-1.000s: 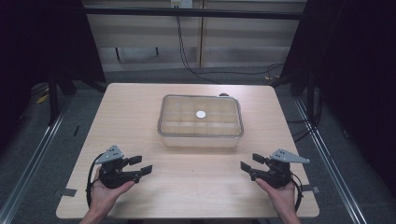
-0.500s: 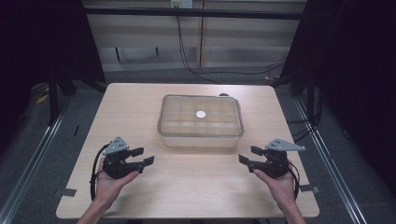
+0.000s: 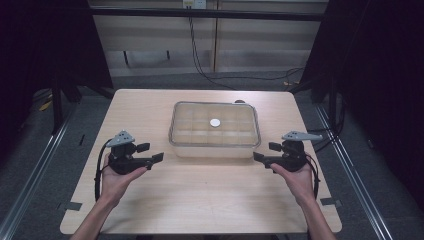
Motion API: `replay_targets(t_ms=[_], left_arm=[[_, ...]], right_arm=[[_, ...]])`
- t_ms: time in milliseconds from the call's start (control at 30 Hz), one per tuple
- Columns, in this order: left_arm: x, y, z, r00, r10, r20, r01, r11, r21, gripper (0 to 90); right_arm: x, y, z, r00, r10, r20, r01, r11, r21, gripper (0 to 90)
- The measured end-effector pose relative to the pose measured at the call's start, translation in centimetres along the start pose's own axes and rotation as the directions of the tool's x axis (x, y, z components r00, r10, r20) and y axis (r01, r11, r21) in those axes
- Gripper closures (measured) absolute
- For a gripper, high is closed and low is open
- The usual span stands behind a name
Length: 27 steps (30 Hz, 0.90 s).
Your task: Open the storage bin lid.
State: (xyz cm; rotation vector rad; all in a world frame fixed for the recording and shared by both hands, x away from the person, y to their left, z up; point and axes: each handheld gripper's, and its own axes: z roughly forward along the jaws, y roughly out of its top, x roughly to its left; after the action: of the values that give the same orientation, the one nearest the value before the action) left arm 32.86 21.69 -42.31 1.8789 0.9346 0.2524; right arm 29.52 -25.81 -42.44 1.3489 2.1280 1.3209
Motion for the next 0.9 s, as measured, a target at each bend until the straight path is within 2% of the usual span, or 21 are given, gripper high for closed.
replay_targets(t_ms=[67, 200, 300, 367, 500, 600, 667, 700, 767, 800, 900], left_arm=[[0.1, 0.5, 0.1, 0.9999, 0.008, -0.011, -0.008, 0.9999, -0.011, 27.6], [0.7, 1.5, 0.8, 1.0, 0.0, -0.002, 0.0, 1.0, -0.004, 27.6], [1.0, 2.4, 1.4, 0.9999, 0.01, 0.007, -0.01, 0.9998, 0.017, 26.6], [1.1, 2.9, 1.9, 0.9998, 0.018, 0.01, -0.019, 0.9995, 0.026, 26.1], [1.5, 3.9, 2.7, 0.9994, 0.034, 0.0, -0.034, 0.9987, 0.037, 25.8], [1.8, 4.5, 3.0, 0.9996, 0.026, -0.01, -0.025, 0.999, 0.038, 25.8], [1.8, 5.0, 3.1, 0.9994, 0.032, -0.014, -0.032, 0.9985, 0.044, 28.3], [1.8, 5.2, 3.2, 0.9993, 0.031, -0.022, -0.03, 0.999, 0.032, 29.3], [2.1, 5.5, 3.3, 0.9999, 0.009, -0.007, -0.009, 0.9997, 0.022, 28.9], [2.2, 5.6, 3.5, 0.9999, -0.002, -0.014, 0.002, 0.9998, 0.018, 28.9], [2.4, 5.8, 4.5, 0.9996, -0.001, -0.03, 0.002, 0.9994, 0.036, 28.8]], right_arm=[[-0.2, 0.5, 0.1, 1.0, -0.003, -0.003, 0.003, 1.0, -0.006, 17.7], [-0.5, 1.4, 0.5, 0.9999, 0.0, -0.015, 0.0, 1.0, 0.0, 18.8], [-0.9, 2.1, 0.9, 0.9999, -0.01, 0.011, 0.01, 1.0, 0.002, 23.5], [-1.3, 2.6, 1.3, 0.9993, -0.024, 0.028, 0.024, 1.0, 0.002, 23.6], [-2.0, 3.8, 2.3, 0.9992, -0.02, 0.034, 0.019, 1.0, 0.02, 24.0], [-2.3, 4.7, 2.8, 0.9991, -0.015, 0.041, 0.014, 0.999, 0.032, 24.1], [-2.6, 5.4, 3.2, 0.9993, 0.008, 0.036, -0.01, 0.999, 0.046, 20.8], [-2.7, 5.6, 3.3, 0.9991, 0.017, 0.039, -0.019, 0.999, 0.05, 20.3], [-2.9, 6.0, 3.5, 0.9985, 0.006, 0.055, -0.009, 0.998, 0.061, 21.1], [-3.0, 6.1, 3.7, 0.9989, 0.011, 0.046, -0.014, 0.998, 0.067, 20.9], [-3.4, 6.3, 4.4, 0.9992, 0.016, 0.037, -0.019, 0.997, 0.08, 19.3]])
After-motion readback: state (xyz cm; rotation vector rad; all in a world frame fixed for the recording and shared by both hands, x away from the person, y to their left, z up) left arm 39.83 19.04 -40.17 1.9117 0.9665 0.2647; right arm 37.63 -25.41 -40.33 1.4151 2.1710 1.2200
